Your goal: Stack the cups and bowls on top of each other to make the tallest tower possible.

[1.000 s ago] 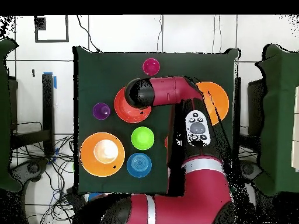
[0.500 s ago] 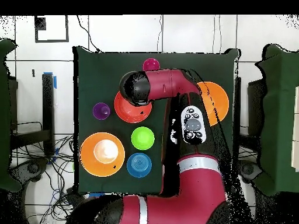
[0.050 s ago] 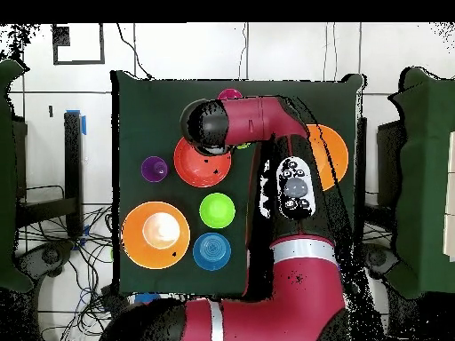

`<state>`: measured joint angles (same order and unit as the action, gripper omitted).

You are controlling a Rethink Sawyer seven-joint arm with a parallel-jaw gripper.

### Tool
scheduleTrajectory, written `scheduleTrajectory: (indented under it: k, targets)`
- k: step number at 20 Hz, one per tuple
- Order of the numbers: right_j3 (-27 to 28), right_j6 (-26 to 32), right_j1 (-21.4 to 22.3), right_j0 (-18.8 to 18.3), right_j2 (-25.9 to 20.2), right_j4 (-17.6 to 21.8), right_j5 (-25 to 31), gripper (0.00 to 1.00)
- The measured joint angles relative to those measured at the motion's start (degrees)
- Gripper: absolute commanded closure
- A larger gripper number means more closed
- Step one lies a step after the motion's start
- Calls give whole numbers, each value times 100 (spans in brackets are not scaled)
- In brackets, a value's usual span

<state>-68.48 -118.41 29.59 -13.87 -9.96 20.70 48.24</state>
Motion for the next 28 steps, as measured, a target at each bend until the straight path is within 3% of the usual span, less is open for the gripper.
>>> scheduleTrajectory:
  k: [18, 28]
  targets:
    - [1100, 13, -56, 12, -388, 43, 474, 100]
    - [1990, 14, -448, 112, -473, 84, 754, 100]
